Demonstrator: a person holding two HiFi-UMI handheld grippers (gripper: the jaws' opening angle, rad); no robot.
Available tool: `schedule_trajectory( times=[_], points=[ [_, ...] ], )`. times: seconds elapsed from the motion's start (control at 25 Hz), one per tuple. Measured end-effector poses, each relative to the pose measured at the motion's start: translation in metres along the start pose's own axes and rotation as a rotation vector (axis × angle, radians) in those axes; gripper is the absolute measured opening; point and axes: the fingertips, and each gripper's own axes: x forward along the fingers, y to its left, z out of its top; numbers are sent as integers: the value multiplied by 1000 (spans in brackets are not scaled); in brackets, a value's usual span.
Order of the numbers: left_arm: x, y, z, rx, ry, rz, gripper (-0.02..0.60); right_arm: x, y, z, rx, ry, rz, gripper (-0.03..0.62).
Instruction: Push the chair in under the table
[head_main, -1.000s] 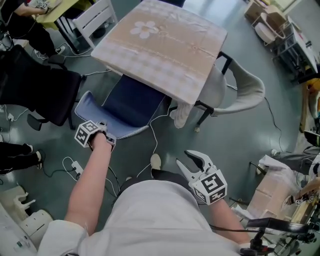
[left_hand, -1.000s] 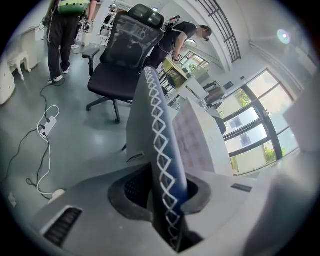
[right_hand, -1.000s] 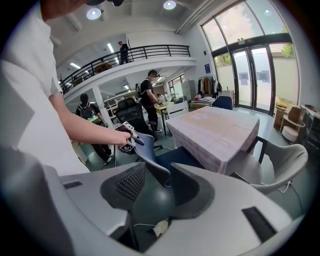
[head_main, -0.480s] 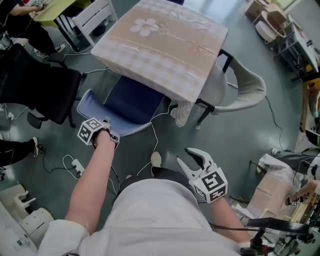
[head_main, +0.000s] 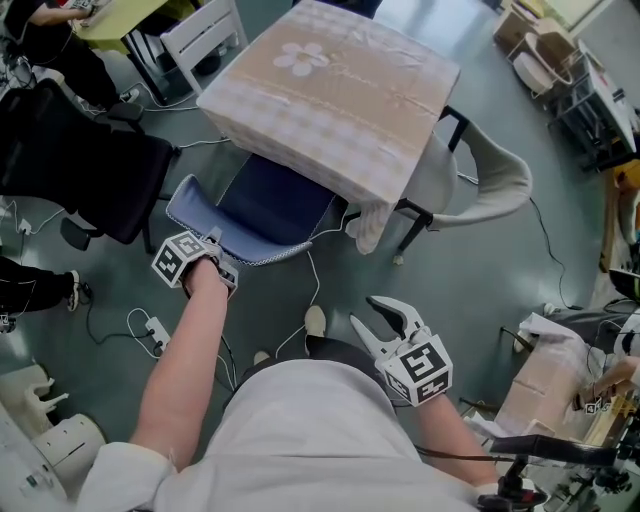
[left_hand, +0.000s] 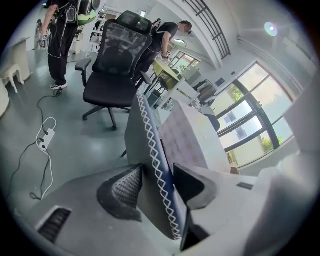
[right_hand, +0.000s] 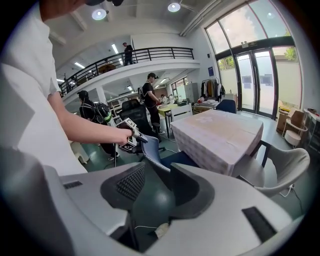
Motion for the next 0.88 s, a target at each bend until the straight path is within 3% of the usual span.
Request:
schedule_trajectory(
  times=[0.28,0.48,0.72,0.88],
  points=[
    [-70,-21,17,133,-58,-178,189,6,35,9,-39,-34,22,164],
    [-141,-28,12,228,-64,-391,187,11,73,16,-70,-52,40,163],
    [-233,-14,-21,467,-48,-555,165,10,129,22,-124,-85,51,101],
    [-289,-7,-54,674,-18,-654,46,7,164,24,-166,-86,48,53]
  ],
)
